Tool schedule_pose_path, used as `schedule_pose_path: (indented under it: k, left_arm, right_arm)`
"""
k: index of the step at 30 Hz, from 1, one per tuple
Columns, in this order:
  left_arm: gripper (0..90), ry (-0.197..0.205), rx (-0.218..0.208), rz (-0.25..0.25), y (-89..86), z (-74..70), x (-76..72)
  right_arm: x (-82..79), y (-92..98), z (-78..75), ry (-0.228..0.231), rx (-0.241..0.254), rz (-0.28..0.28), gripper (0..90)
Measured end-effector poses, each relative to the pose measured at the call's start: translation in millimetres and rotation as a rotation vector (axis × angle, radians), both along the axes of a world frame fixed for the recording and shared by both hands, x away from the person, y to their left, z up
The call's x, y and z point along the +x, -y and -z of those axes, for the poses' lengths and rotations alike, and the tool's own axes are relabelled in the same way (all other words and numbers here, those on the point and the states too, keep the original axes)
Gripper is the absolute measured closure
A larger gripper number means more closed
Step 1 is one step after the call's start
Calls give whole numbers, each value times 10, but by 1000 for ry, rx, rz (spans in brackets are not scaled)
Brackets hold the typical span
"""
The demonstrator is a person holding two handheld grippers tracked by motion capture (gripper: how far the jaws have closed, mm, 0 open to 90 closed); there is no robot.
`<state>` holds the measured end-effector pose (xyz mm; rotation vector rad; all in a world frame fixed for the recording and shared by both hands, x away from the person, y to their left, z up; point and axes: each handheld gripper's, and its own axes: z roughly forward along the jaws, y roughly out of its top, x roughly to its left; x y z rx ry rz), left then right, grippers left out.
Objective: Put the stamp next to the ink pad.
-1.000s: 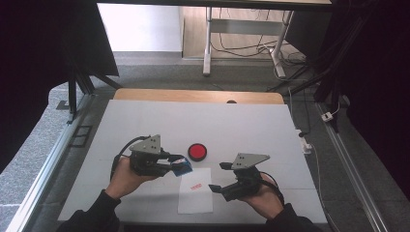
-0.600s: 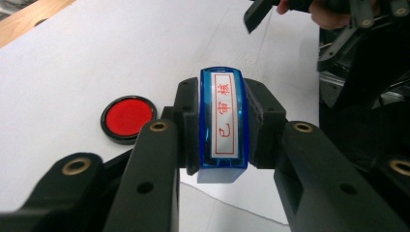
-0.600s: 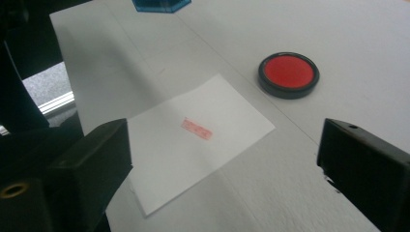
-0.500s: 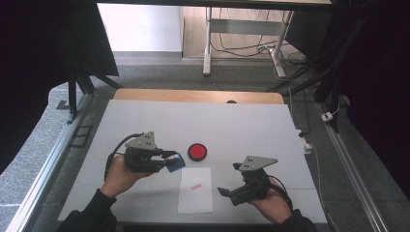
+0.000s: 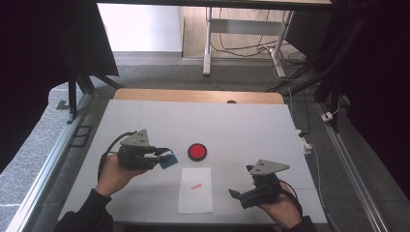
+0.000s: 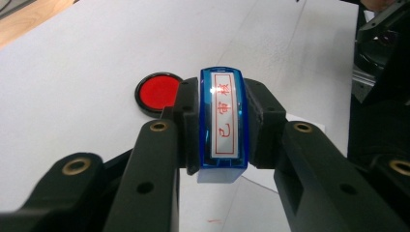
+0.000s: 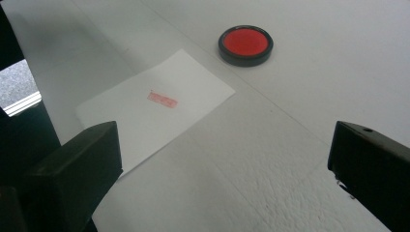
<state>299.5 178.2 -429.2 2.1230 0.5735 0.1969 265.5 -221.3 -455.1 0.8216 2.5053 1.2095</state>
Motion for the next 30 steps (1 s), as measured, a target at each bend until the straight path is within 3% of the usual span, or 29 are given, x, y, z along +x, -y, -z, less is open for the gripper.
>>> schedule_pose_path:
  k: [16,25,30]
  left_arm:
    - [705,-11,40,-93,-163,63,69]
    - [704,-9,38,-159,-277,59,87]
    - [705,-15,38,-200,-335,73,107]
  right_arm:
    - [-69,286,29,-17,-13,89,0]
    - [-108,445,44,-33,-19,144,0]
    - [-127,501,35,-36,2,161,0]
